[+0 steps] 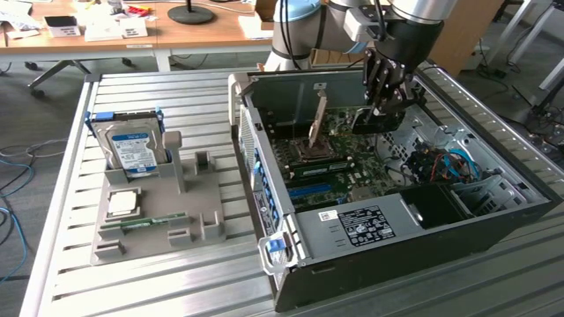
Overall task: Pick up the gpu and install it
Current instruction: 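Insert the gpu into the slot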
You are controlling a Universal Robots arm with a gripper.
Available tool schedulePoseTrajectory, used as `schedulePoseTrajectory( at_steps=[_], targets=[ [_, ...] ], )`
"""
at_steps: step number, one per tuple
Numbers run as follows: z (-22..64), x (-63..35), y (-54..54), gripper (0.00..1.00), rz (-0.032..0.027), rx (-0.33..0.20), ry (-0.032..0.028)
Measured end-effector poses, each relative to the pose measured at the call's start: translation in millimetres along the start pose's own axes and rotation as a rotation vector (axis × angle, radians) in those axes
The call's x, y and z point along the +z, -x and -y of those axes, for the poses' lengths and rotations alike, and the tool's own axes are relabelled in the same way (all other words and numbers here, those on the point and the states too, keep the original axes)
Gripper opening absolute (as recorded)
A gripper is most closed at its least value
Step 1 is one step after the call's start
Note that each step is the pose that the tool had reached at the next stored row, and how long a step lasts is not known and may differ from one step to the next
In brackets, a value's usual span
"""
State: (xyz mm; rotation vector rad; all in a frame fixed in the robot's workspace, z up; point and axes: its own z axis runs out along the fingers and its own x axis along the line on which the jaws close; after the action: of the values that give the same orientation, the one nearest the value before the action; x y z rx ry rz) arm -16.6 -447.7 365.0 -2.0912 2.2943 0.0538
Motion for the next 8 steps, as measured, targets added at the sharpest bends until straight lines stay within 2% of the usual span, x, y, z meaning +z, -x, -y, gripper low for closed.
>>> schedulePoseTrajectory(
  at_steps=[8],
  targets=[
    [0.0, 1.4, -0.1, 0.27, 0.0000, 0.000, 0.0000]
  ],
)
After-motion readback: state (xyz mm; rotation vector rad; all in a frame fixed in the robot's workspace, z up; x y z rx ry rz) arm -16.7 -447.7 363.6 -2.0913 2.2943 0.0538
